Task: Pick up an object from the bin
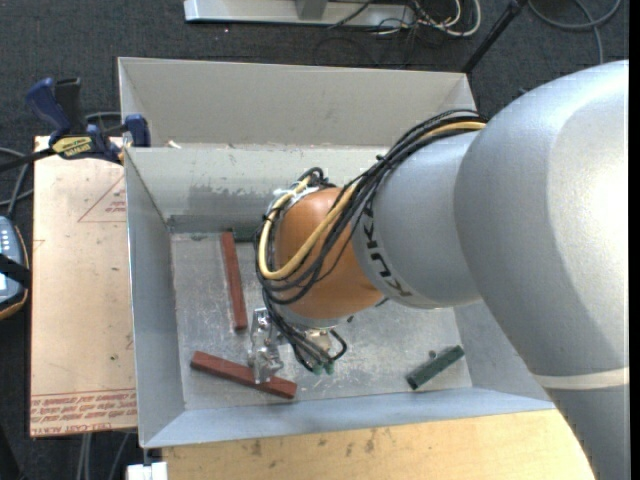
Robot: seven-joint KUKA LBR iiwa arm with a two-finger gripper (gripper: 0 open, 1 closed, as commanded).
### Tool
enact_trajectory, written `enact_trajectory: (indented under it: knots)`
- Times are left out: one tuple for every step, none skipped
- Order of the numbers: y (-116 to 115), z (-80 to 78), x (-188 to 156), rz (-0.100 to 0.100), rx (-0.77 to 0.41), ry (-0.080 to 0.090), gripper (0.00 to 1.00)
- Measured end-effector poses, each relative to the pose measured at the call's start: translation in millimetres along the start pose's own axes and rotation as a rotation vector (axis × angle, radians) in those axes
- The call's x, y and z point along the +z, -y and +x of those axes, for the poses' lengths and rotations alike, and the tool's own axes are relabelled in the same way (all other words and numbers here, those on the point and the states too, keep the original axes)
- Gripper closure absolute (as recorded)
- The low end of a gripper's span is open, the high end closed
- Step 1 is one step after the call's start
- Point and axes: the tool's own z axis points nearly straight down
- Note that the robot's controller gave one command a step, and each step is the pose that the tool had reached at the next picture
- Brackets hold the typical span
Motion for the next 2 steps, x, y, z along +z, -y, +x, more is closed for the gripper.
enact_trajectory:
  knots:
    - [-2.2, -2.5, 3.2, -0.007, 0.001, 0.020, 0.00]
    - [-2.2, -2.5, 3.2, -0.007, 0.001, 0.020, 0.00]
